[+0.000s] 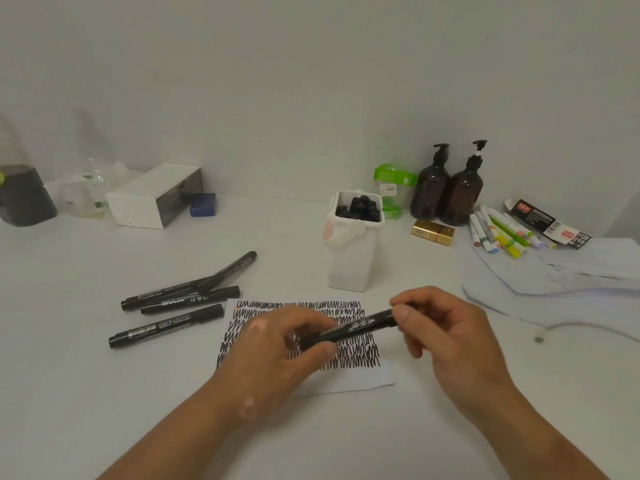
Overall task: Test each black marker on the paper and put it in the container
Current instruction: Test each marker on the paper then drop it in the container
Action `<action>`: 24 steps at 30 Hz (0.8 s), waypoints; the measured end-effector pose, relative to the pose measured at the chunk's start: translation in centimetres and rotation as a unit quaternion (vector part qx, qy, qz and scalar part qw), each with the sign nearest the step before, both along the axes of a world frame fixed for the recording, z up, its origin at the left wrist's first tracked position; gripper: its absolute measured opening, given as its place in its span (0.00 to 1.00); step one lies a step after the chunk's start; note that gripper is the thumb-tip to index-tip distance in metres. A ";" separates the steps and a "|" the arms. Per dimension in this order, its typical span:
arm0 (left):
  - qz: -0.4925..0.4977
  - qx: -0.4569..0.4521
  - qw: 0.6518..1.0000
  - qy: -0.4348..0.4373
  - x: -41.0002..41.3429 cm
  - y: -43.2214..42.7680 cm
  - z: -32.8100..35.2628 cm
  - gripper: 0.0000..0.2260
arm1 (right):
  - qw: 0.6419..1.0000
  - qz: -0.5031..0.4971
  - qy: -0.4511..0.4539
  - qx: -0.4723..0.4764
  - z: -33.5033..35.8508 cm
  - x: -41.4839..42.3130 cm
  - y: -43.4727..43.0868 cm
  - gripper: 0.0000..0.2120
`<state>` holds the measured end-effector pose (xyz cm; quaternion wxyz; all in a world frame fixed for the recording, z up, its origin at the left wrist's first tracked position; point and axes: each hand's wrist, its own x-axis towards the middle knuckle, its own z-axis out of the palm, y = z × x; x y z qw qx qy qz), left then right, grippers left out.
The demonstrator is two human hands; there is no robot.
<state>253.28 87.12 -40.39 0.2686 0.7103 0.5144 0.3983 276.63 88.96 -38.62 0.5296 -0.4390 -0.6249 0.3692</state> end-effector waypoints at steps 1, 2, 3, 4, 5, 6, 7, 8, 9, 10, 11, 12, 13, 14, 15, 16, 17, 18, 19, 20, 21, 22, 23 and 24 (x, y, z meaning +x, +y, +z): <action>0.014 -0.010 1.000 -0.007 -0.2 0.2 0.0 0.07 | 0.999 -0.020 0.025 -0.006 0.1 0.6 0.4 0.06; 0.030 -0.019 0.999 -0.014 -0.4 0.3 -0.1 0.06 | 0.998 -0.040 0.051 -0.013 0.1 1.2 0.7 0.05; 0.046 -0.024 0.998 -0.025 -0.7 0.5 -0.1 0.05 | 0.996 -0.059 0.069 -0.019 0.1 1.7 1.0 0.03; 0.062 -0.025 0.997 -0.034 -0.9 0.7 -0.1 0.05 | 0.993 -0.080 0.079 -0.023 0.1 2.3 1.3 0.03; 0.077 -0.025 0.996 -0.041 -1.2 0.8 -0.1 0.04 | 0.991 -0.102 0.085 -0.025 0.2 2.7 1.6 0.05; 0.090 -0.024 0.995 -0.043 -1.3 0.8 0.0 0.03 | 0.988 -0.124 0.092 -0.024 0.5 3.1 1.7 0.07; 0.101 -0.022 0.994 -0.043 -1.5 0.9 0.0 0.03 | 0.984 -0.144 0.099 -0.018 1.1 3.3 1.9 0.08; 0.111 -0.022 0.993 -0.043 -1.6 1.0 0.0 0.03 | 0.982 -0.162 0.102 -0.005 2.1 3.4 2.1 0.09; 0.118 -0.022 0.992 -0.044 -1.7 1.1 0.0 0.03 | 0.979 -0.177 0.098 0.015 3.3 3.4 2.4 0.08; 0.121 -0.023 0.991 -0.045 -1.7 1.1 0.0 0.03 | 0.977 -0.188 0.090 0.041 4.7 3.2 2.8 0.07; 0.122 -0.023 0.991 -0.046 -1.8 1.2 0.0 0.03 | 0.975 -0.195 0.076 0.072 6.3 2.9 3.3 0.06; 0.122 -0.024 0.991 -0.046 -1.8 1.2 0.0 0.03 | 0.973 -0.197 0.055 0.103 8.0 2.5 4.0 0.05; 0.121 -0.023 0.991 -0.045 -1.8 1.2 0.0 0.03 | 0.971 -0.199 0.026 0.129 9.7 2.0 4.9 0.03; 0.120 -0.023 0.991 -0.045 -1.9 1.3 -0.1 0.03 | 0.968 -0.202 -0.008 0.149 11.2 1.4 6.0 0.03; 0.120 -0.022 0.991 -0.047 -1.9 1.3 -0.1 0.03 | 0.964 -0.207 -0.046 0.163 12.5 0.7 7.3 0.03; 0.121 -0.021 0.991 -0.048 -1.9 1.3 -0.1 0.03 | 0.959 -0.209 -0.087 0.172 13.5 -0.1 8.6 0.03; 0.123 -0.020 0.991 -0.048 -2.0 1.3 -0.1 0.03 | 0.953 -0.209 -0.130 0.176 14.3 -0.8 9.9 0.03; 0.125 -0.019 0.991 -0.047 -2.0 1.4 -0.2 0.03 | 0.947 -0.206 -0.172 0.178 14.7 -1.6 11.1 0.02; 0.127 -0.019 0.991 -0.046 -2.1 1.5 -0.2 0.03 | 0.939 -0.203 -0.210 0.180 15.0 -2.3 12.3 0.02; 0.129 -0.019 0.990 -0.048 -2.2 1.5 -0.2 0.03 | 0.932 -0.200 -0.242 0.179 15.0 -2.9 13.4 0.03; 0.131 -0.018 0.990 -0.051 -2.3 1.6 -0.2 0.03 | 0.926 -0.196 -0.270 0.177 14.9 -3.4 14.3 0.03; 0.131 -0.018 0.990 -0.054 -2.3 1.6 -0.2 0.03 | 0.921 -0.192 -0.293 0.173 14.7 -3.8 15.2 0.02; 0.131 -0.017 0.990 -0.054 -2.3 1.7 -0.2 0.03 | 0.916 -0.187 -0.313 0.167 14.4 -4.2 15.9 0.03; 0.131 -0.016 0.990 -0.053 -2.3 1.7 -0.2 0.03 | 0.911 -0.182 -0.334 0.162 14.1 -4.5 16.5 0.03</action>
